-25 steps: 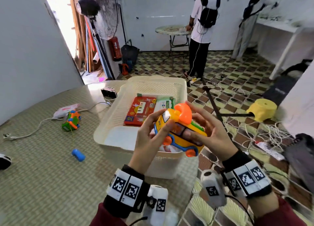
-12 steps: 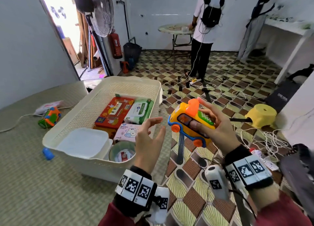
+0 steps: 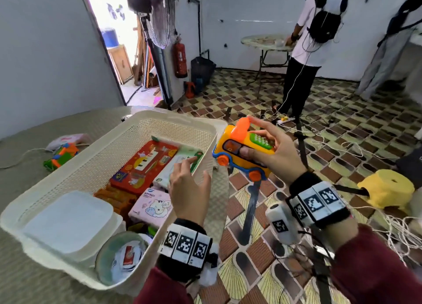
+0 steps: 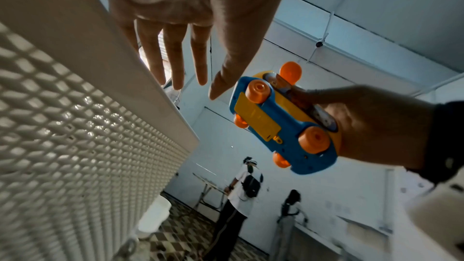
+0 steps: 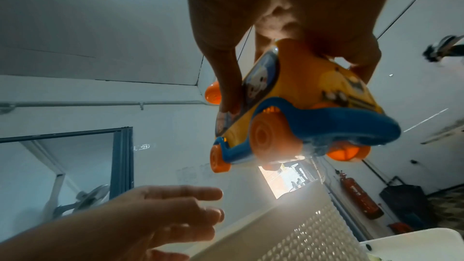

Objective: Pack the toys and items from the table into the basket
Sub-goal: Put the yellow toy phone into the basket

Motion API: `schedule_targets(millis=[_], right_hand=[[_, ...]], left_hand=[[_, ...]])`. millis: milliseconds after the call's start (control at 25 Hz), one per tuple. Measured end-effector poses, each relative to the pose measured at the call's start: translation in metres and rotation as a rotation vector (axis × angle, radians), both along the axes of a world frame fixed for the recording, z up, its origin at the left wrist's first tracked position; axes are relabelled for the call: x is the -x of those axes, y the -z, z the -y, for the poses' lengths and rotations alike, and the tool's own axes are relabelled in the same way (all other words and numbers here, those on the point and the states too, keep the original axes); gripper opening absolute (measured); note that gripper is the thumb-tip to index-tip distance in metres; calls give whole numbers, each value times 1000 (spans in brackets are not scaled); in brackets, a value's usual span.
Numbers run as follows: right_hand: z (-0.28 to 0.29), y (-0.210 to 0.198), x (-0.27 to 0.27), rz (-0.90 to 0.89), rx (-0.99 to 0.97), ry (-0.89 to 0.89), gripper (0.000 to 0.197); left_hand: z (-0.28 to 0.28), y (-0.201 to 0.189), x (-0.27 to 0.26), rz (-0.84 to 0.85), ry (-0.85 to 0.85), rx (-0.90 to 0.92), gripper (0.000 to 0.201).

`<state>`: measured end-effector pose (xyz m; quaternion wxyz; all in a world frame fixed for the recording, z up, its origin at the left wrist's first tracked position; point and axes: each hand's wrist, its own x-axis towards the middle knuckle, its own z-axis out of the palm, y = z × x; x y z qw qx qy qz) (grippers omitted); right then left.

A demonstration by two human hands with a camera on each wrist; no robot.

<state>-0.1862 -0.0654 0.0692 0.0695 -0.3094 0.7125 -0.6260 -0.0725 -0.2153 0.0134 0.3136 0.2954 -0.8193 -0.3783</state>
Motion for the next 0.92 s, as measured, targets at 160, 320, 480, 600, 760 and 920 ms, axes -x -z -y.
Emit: schedule_targets(millis=[160,320,480,600,760,920], right_hand=[[29,-19,68,-98,-86,-140,68],[67,-36,115,-191,-188,-301,71],[115,-47,141,-328,-293,-545,72],[160,-50,149,-462,-396,-756,72],[211,-47,146,-694,-529,-1072,73],[251,-30,129,-988,-611,-1392,75]], left_hand=[[19,8,28,136,-85,-37,26],[15,9,35,191,-185,-41,6],[16,5,34,187,-202,-168,12],[21,1,35,181,-223,-250,17],[20,2,35,203,-265,-314,19],[14,-1,38,171,-355,-384,16]])
